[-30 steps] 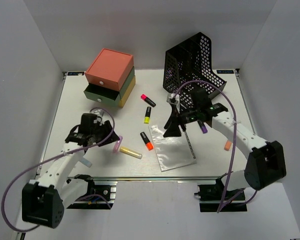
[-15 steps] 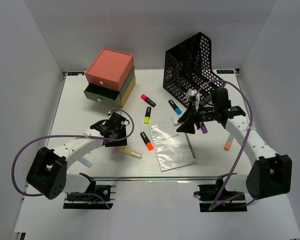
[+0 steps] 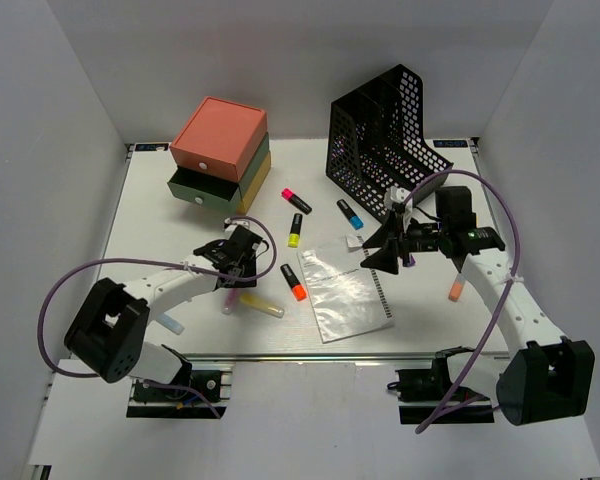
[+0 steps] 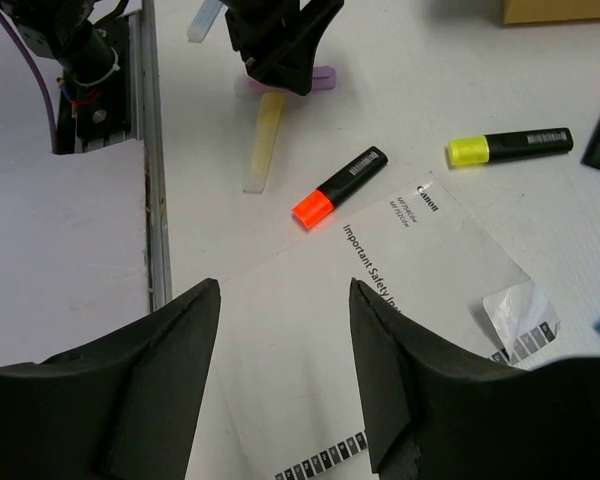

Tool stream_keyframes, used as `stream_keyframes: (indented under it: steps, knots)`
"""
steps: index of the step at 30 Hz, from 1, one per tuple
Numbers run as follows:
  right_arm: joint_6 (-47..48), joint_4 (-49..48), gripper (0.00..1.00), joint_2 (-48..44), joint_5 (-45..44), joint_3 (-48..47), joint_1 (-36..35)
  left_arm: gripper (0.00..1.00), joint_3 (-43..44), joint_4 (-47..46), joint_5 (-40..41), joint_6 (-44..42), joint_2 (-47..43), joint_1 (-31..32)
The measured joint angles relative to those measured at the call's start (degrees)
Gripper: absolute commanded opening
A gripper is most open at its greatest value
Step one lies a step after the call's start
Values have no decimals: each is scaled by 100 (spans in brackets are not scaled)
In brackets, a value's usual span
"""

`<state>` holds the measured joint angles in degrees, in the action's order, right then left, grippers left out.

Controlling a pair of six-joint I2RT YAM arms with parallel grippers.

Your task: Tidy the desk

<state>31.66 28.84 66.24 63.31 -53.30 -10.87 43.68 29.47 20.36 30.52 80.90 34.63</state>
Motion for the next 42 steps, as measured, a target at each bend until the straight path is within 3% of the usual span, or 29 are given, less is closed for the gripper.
stream_keyframes:
  steps: [20,27,31,36,42]
  knots:
    - [125,-195,56,-179,-149,133,42,53,-4,-275,151,-111,514,-66]
    - [179,-190,56,-181,-144,140,105,46,0,-343,149,-70,590,-70]
    - [179,-190,56,-181,-138,140,138,36,42,-385,151,-52,658,-70]
    - [179,-190,55,-181,-129,140,186,13,133,-334,164,-28,734,-70]
    - [181,-190,54,-181,-96,142,223,1,149,11,199,85,236,-70]
